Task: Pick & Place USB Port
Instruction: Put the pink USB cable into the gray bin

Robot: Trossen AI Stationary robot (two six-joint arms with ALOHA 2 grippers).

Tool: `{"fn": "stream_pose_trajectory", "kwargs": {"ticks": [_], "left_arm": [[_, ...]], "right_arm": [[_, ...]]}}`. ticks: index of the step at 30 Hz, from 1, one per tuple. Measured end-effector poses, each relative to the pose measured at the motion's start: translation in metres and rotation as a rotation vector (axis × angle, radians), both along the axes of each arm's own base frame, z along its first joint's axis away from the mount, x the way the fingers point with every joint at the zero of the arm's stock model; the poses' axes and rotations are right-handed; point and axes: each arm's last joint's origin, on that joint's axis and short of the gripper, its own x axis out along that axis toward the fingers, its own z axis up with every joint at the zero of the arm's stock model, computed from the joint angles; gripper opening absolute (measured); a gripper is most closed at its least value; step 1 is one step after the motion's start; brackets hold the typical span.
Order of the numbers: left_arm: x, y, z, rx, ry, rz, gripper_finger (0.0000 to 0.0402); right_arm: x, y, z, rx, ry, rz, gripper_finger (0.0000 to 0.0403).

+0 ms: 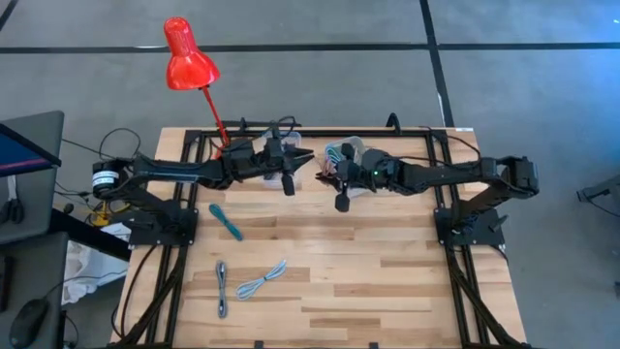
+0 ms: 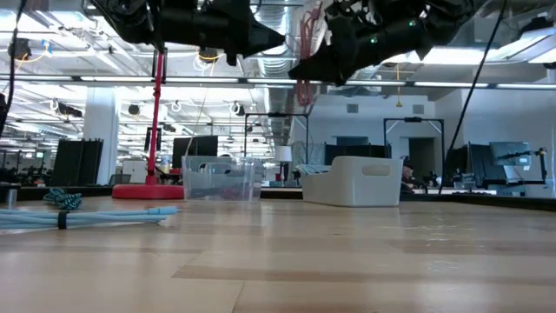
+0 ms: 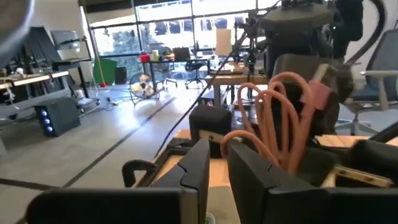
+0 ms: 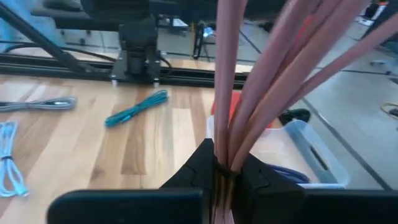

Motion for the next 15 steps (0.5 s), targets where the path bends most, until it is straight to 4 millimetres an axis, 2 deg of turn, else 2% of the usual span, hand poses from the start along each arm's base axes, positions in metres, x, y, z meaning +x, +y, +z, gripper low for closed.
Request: {"fn": "stream_pose_trajectory", "kwargs": {"ticks": [6, 9, 15], "left_arm": [[-0.025, -0.002, 0.022, 0.009, -0.049, 0.028, 0.0060], [-0.037, -0.006, 0.030, 0.005, -0.046, 0.015, 0.0059], [-0.051, -0.015, 0.027, -0.031, 0.083, -0.008, 0.0058]], "right_arm": [[-0.014, -0.001, 0.012, -0.024, 0.030, -0.014, 0.0013], [-0.020, -0.009, 0.011, -0.050, 0.082, -0.087, 0.0013], [-0.031, -0.032, 0.001, -0.041, 0.206, -0.197, 0.0013]]}}
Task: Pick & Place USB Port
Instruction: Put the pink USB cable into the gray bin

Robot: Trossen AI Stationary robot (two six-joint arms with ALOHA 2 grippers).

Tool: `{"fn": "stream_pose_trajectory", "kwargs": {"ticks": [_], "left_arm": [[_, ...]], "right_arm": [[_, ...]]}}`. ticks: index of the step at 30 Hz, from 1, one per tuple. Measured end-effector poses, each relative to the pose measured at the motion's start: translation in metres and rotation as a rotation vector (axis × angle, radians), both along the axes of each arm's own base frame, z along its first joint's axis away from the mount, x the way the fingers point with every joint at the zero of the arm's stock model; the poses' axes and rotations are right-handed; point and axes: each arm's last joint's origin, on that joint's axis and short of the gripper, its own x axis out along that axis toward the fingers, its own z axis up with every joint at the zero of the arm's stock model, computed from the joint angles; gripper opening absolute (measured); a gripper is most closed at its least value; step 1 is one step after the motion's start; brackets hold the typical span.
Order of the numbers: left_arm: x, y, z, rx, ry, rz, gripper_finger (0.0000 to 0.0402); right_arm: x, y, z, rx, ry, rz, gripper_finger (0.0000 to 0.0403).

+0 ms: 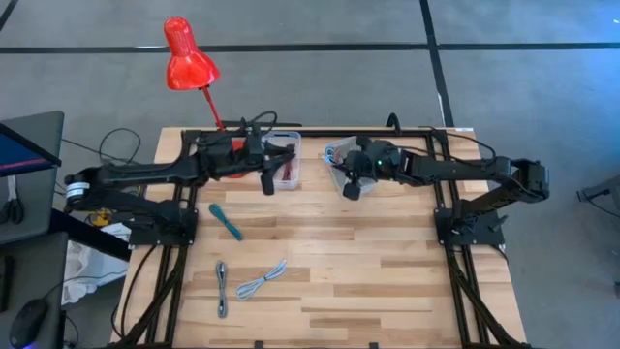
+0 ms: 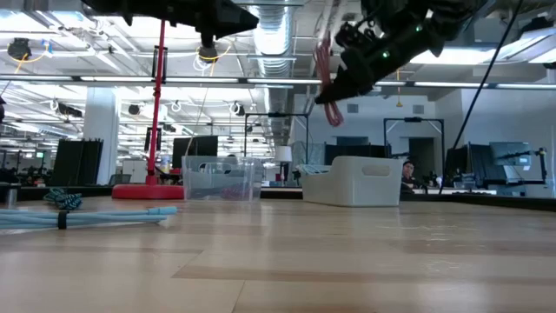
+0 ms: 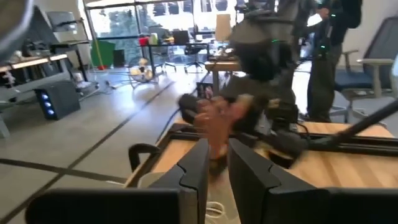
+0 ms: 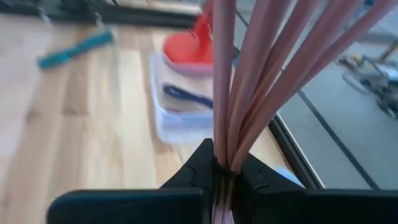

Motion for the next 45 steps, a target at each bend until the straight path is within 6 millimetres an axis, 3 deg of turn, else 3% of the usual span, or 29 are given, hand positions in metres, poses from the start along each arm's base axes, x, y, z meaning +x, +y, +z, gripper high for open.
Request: {"fn": "stream_pose_trajectory", "kwargs": {"ticks": [9, 17, 23, 32, 38, 45], "left_arm": [[0.000, -0.008, 0.000, -0.001, 0.009, -0.038, 0.0058], [0.000, -0.008, 0.000, 0.002, 0.008, -0.037, 0.0058], [0.000, -0.008, 0.001, 0.002, 0.005, -0.038, 0.0058], [0.000, -0.008, 0.001, 0.000, 0.004, -0.038, 0.0058], [0.000, -0.008, 0.000, 0.000, 0.005, -0.037, 0.0058], [0.000, -0.008, 0.000, 0.000, 0.005, -0.037, 0.0058]], "right_arm": [[-0.020, -0.032, -0.012, 0.071, 0.120, -0.149, 0.0013], [-0.033, -0.043, -0.022, 0.162, 0.214, -0.234, 0.0012], [-0.026, -0.048, -0.045, 0.204, 0.303, -0.243, 0.0013], [-0.011, -0.053, -0.081, 0.241, 0.375, -0.244, 0.0051], [-0.009, -0.049, -0.076, 0.229, 0.350, -0.228, 0.0055], [-0.020, -0.045, -0.040, 0.182, 0.236, -0.226, 0.0056]]}}
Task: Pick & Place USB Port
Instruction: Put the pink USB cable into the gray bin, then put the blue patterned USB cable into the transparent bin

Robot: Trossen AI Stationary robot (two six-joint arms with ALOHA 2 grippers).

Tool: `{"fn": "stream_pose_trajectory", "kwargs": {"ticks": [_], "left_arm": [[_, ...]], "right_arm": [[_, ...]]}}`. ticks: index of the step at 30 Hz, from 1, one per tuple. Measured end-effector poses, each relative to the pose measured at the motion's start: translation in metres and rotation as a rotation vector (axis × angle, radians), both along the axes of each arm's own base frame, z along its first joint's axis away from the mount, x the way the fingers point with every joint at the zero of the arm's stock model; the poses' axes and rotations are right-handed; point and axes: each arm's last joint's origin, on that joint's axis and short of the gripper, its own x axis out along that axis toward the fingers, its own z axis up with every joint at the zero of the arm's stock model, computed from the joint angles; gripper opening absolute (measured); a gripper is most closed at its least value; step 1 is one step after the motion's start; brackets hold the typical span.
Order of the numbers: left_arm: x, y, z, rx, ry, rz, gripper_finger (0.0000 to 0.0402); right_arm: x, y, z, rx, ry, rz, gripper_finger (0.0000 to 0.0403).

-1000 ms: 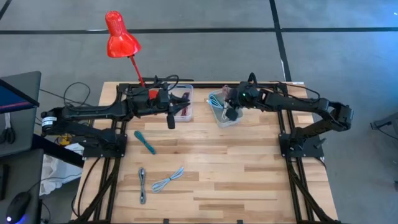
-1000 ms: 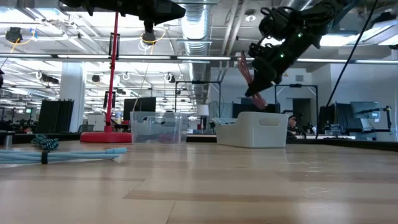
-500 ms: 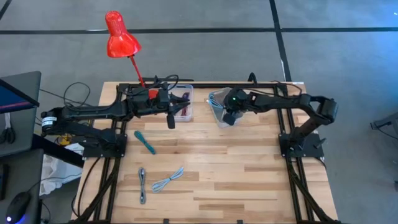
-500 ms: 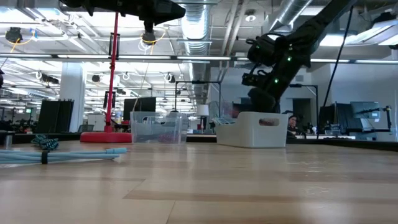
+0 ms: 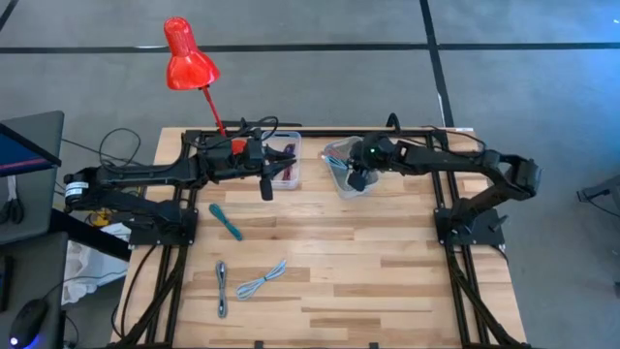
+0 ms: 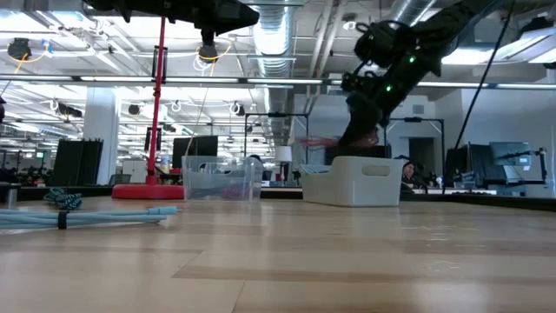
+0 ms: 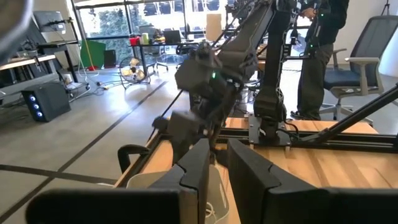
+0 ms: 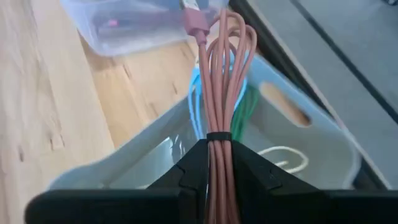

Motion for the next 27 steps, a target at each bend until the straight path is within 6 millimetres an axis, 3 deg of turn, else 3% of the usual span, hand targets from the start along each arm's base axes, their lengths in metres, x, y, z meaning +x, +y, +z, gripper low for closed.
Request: {"fn": "stream_pose_trajectory", "kwargs": {"ticks": [3, 8, 16, 21, 27], "left_arm": [[0.000, 0.000, 0.000, 0.000, 0.000, 0.000, 0.0058], [0.000, 0.000, 0.000, 0.000, 0.000, 0.000, 0.0058], [0.000, 0.000, 0.000, 0.000, -0.001, 0.000, 0.0058], [0.000, 0.000, 0.000, 0.009, 0.002, 0.001, 0.0058], [-0.006, -0.001, -0.008, 0.035, 0.125, 0.004, 0.0058]], "right_arm": [[-0.007, 0.000, 0.006, 0.013, -0.002, -0.014, 0.0057], [-0.012, 0.001, -0.001, 0.077, 0.067, -0.033, 0.0068], [-0.008, 0.005, -0.011, 0.055, 0.137, -0.019, 0.0168], [-0.004, 0.014, -0.003, 0.039, 0.091, 0.028, 0.0211], [-0.004, 0.035, 0.017, 0.006, 0.021, 0.105, 0.0209]]}}
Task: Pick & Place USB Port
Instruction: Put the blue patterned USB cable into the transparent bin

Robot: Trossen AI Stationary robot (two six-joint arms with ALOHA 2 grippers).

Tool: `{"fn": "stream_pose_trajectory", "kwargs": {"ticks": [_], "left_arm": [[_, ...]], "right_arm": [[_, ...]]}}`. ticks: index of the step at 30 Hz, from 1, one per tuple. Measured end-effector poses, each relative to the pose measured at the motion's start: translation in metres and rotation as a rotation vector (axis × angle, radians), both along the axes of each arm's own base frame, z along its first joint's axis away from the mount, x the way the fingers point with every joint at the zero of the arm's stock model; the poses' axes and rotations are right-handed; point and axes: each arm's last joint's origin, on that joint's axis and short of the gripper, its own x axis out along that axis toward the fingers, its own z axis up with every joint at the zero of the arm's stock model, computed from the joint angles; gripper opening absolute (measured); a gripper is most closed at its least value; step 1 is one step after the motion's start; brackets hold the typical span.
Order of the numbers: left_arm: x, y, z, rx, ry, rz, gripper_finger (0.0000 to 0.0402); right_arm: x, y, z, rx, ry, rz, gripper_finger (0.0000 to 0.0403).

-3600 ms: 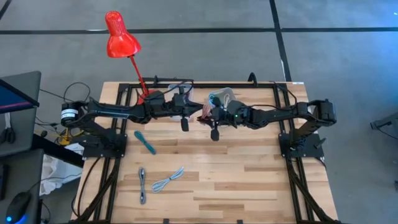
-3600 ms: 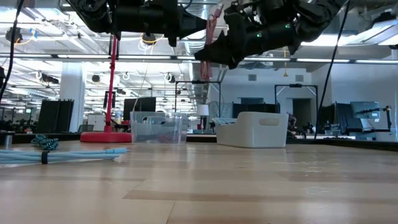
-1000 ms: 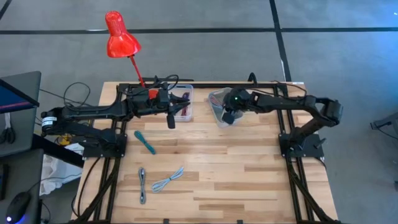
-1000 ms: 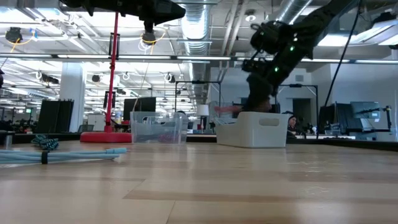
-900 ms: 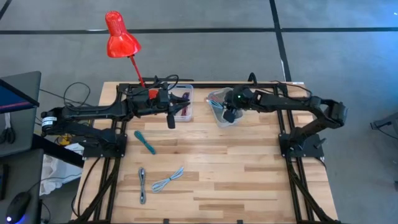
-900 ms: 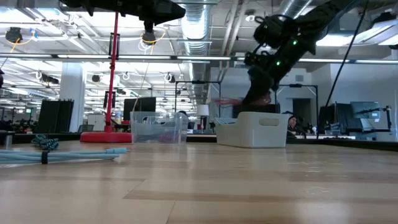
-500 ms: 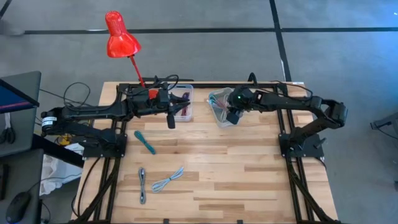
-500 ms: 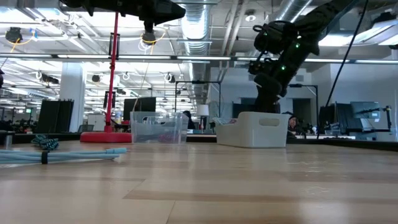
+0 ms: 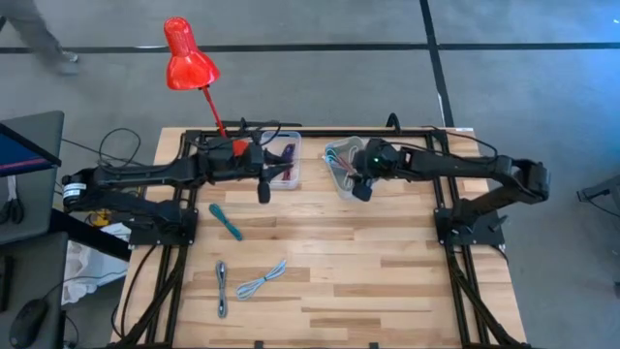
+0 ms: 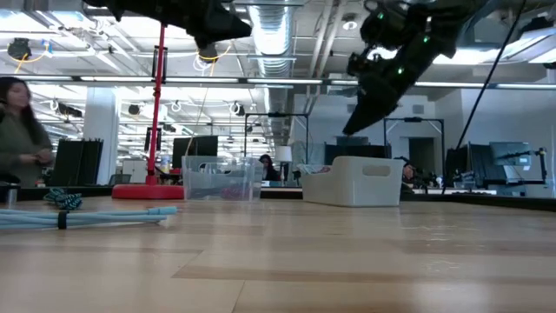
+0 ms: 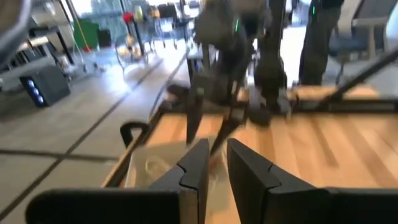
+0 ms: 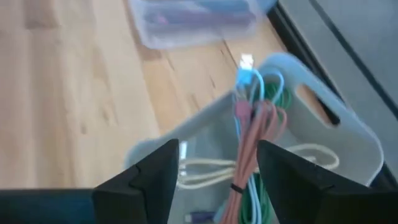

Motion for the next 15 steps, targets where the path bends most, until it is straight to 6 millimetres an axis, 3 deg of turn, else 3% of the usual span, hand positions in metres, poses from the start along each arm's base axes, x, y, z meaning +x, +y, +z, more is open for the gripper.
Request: {"fn": "stream_pose_trajectory", "kwargs": {"ticks": [7, 15], "left_arm": [[-0.021, -0.006, 0.000, -0.018, 0.081, -0.009, 0.0058], [-0.039, -0.010, -0.005, -0.096, 0.174, -0.010, 0.0058]], "right_arm": [[-0.004, 0.020, 0.027, -0.050, -0.129, 0.077, 0.0180], [-0.006, 0.043, 0.044, -0.067, -0.212, 0.160, 0.0167]]}}
